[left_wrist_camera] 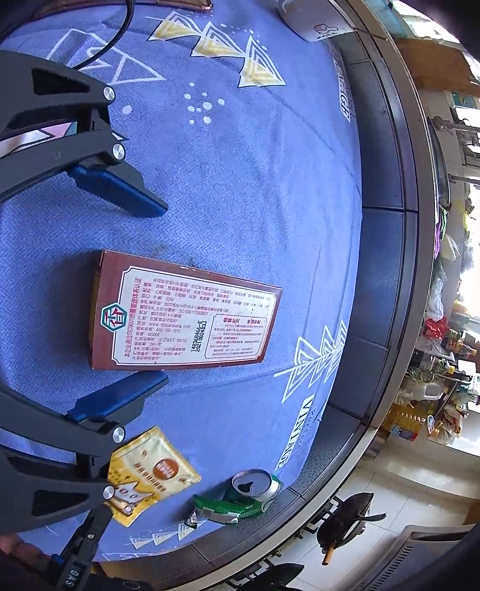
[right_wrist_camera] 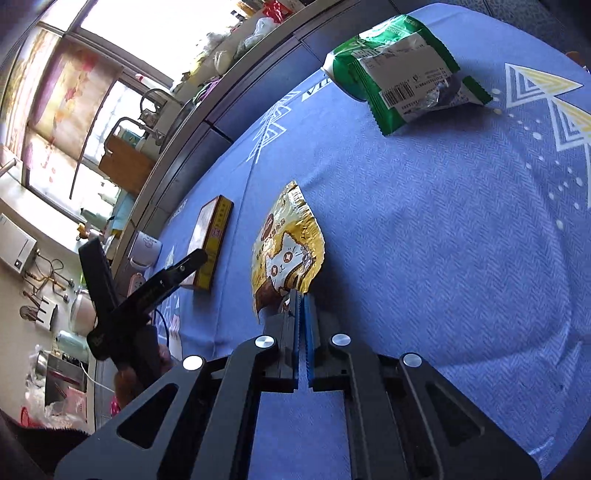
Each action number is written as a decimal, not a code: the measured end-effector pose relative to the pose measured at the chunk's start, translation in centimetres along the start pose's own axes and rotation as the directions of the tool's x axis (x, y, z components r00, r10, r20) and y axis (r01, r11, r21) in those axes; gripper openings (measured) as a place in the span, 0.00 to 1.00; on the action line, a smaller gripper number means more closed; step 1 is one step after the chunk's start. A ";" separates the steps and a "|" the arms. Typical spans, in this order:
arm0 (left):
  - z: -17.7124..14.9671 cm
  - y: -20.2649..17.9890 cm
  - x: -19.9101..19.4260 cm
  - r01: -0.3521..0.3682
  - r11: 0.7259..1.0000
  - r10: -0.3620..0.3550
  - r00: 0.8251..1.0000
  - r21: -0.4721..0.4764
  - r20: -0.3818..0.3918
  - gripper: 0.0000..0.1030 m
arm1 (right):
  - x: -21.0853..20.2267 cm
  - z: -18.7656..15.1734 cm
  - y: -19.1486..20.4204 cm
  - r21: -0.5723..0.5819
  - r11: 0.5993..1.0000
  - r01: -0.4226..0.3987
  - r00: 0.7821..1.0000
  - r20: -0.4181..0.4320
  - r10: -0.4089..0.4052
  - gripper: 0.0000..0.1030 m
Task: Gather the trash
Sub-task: 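Grasp the yellow cat-print snack packet with the right gripper while the left holds the box, then carry the box and packet over the wastebasket and open both grippers, then bring both open grippers back over the green bag and green can, then grasp the green snack bag with the right gripper, then grasp the crushed green can with the left gripper while the right holds the bag, then carry the can and bag over the wastebasket and open both grippers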
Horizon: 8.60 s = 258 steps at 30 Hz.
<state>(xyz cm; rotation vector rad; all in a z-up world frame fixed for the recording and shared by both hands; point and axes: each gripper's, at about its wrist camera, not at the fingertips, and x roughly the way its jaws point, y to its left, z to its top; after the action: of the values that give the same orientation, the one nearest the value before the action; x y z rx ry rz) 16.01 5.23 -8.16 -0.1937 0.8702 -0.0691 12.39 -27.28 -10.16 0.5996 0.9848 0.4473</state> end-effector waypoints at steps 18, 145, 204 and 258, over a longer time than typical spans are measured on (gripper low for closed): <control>-0.3 -1.6 -0.3 -0.064 0.997 0.065 0.998 0.039 -0.020 0.59 | 3.8 2.6 -0.3 0.083 0.991 -0.107 0.994 -0.006 0.108 0.01; -2.3 -0.7 -1.5 0.101 0.994 -0.103 0.994 0.033 0.043 0.82 | -8.8 12.5 -3.1 0.090 0.962 0.258 0.864 0.425 -0.272 0.48; 7.0 -5.2 7.8 0.537 0.777 -0.606 0.780 -0.330 -0.158 0.81 | -0.7 13.1 -4.3 -0.157 0.985 -0.070 0.996 0.042 0.078 0.48; 5.8 -40.2 5.1 0.726 0.685 -0.639 0.637 0.059 -0.430 0.10 | -25.8 6.7 -26.6 0.347 0.937 0.029 0.804 0.549 -0.228 0.01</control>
<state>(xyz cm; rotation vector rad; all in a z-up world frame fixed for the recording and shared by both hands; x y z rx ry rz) 24.51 -34.08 -0.43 -0.2979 1.1264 -0.9672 7.90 -64.62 -8.32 0.8952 0.4940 -0.0438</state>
